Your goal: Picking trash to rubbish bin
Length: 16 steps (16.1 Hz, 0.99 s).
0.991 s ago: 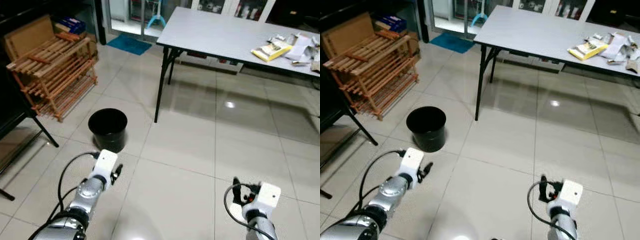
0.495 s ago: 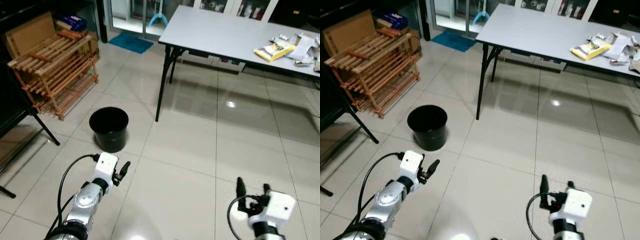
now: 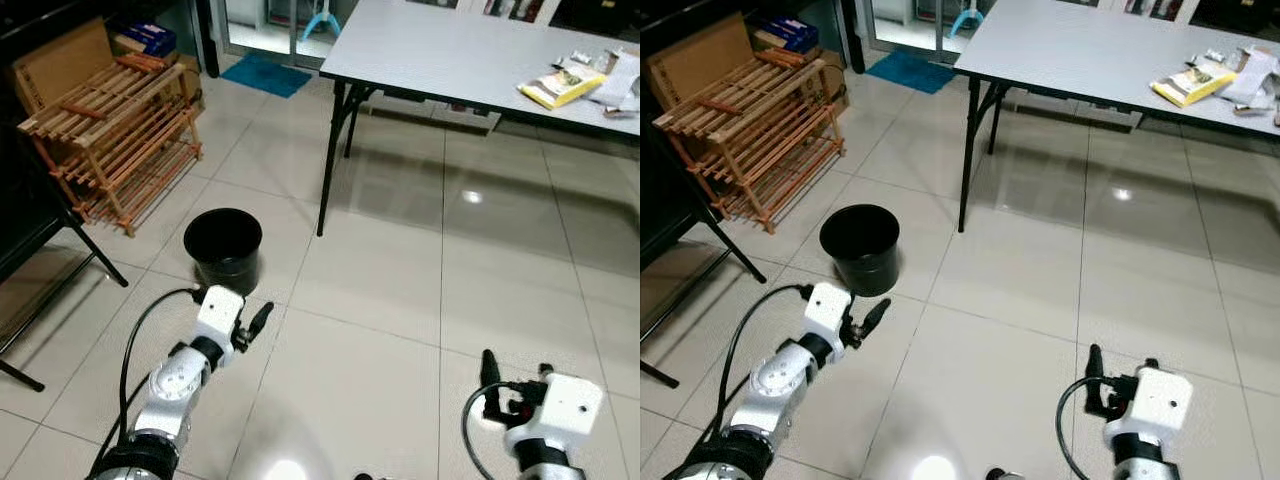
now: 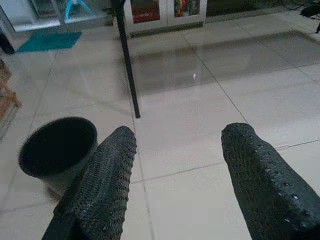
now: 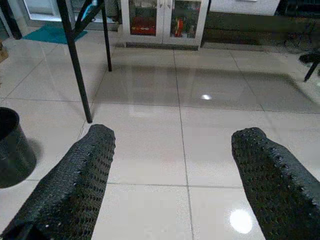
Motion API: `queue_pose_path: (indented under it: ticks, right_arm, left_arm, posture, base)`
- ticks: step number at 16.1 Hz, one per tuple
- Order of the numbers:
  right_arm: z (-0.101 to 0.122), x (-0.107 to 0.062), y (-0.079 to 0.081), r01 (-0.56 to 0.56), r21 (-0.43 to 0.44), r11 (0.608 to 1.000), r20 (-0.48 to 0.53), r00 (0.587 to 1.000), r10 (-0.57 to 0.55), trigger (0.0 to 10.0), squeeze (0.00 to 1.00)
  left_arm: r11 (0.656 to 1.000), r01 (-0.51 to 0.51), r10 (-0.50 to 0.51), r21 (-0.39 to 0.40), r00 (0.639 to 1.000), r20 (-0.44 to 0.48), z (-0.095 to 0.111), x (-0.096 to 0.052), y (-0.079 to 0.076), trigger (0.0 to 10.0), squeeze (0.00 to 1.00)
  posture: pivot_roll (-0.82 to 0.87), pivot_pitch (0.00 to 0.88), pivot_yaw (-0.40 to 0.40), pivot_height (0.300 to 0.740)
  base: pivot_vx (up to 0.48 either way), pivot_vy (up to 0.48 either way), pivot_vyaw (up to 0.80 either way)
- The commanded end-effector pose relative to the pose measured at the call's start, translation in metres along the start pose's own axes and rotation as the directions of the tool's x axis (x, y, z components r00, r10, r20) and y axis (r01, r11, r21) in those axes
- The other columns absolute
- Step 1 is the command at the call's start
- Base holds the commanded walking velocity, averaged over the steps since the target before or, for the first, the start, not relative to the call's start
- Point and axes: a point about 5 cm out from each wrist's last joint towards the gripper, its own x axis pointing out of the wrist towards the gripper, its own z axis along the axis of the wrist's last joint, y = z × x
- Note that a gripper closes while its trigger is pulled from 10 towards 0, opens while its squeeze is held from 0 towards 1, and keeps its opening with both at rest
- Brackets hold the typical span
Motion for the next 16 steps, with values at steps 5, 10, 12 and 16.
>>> queue_pose_path:
  ticks: [5, 10, 12, 16]
  right_arm:
    - [0.012, 0.008, 0.005, -0.003, -0.038, 0.999, 0.019, 1.0, 0.004, 10.0, 0.0]
    - [0.018, 0.023, 0.008, -0.025, -0.058, 0.998, 0.017, 1.0, 0.026, 10.0, 0.0]
    - [0.022, 0.029, -0.002, -0.012, -0.043, 0.999, 0.019, 1.0, 0.013, 10.0, 0.0]
    - [0.011, 0.039, 0.021, -0.05, -0.021, 0.999, 0.001, 0.999, 0.05, 10.0, 0.0]
  left_arm:
    - [0.999, -0.039, 0.038, -0.002, 0.997, -0.061, -0.007, -0.008, 0.007, 10.0, 0.0]
    - [0.998, -0.052, 0.051, 0.022, 0.998, 0.023, 0.032, -0.02, 0.001, 10.0, 0.0]
    - [0.997, -0.053, 0.05, 0.049, 0.997, 0.064, 0.036, -0.038, -0.01, 10.0, 0.0]
    - [0.988, -0.14, 0.132, 0.059, 0.983, 0.125, 0.042, -0.052, -0.006, 10.0, 0.0]
  posture:
    - [0.21, 0.074, -0.06, 0.74]
    - [0.29, 0.123, -0.128, 0.74]
    - [0.32, 0.12, -0.126, 0.74]
    - [0.35, 0.123, -0.14, 0.74]
  base:
    - [0.0, 0.0, 0.0]
    - [0.0, 0.0, 0.0]
    - [0.0, 0.0, 0.0]
    - [0.0, 0.0, 0.0]
